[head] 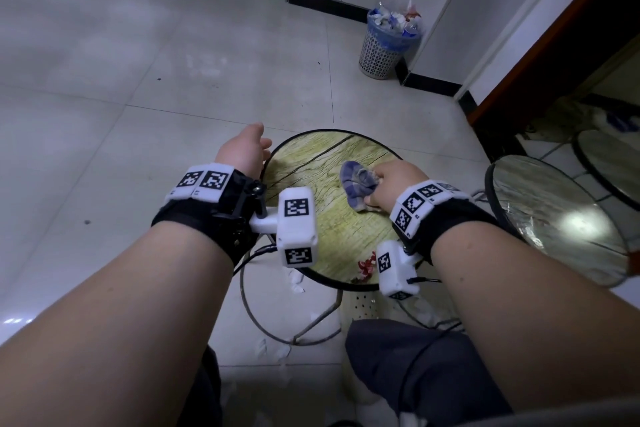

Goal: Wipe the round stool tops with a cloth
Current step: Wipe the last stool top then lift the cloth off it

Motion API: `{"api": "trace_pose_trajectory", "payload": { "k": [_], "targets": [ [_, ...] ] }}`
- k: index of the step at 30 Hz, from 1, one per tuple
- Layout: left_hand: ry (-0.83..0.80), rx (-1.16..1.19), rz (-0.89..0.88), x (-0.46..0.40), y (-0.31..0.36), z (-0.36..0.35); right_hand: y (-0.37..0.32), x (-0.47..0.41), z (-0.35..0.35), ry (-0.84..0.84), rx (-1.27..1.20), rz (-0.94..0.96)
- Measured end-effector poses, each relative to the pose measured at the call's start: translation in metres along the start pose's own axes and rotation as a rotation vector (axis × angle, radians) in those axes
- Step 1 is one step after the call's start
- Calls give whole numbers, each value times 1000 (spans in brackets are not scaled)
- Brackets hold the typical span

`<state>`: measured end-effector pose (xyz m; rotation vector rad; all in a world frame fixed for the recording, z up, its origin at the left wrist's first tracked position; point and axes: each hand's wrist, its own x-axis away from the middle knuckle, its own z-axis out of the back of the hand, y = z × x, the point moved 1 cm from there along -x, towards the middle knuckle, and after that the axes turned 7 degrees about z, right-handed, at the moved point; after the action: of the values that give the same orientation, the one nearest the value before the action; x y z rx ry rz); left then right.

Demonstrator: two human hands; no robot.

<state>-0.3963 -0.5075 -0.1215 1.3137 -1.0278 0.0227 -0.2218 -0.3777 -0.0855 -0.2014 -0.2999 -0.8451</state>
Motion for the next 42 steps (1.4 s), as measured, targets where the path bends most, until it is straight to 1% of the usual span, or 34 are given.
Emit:
{"api": "trace_pose_trajectory", "payload": {
  "k": [10,15,18,27,33,37,42],
  "targets": [
    [25,-49,-54,20,-8,-4,2,34,-10,11,-99,-16],
    [4,-75,-71,34,-19,-5,2,48,-16,36,-117,-15],
    [-8,-77,-75,43,-27,-8,1,56,-19,4,-124,-24],
    [-68,-158,-82,71,-51,-20,6,82,-30,-3,-131,-24],
    [-57,-110,-17,86,-60,-20,12,97,-39,-4,-135,-3],
    [-91,-32,54,93,-66,-22,14,107,-41,11,-130,11],
    [-71,-38,78,103,-72,-22,12,108,-40,-3,-101,16]
  ]
}}
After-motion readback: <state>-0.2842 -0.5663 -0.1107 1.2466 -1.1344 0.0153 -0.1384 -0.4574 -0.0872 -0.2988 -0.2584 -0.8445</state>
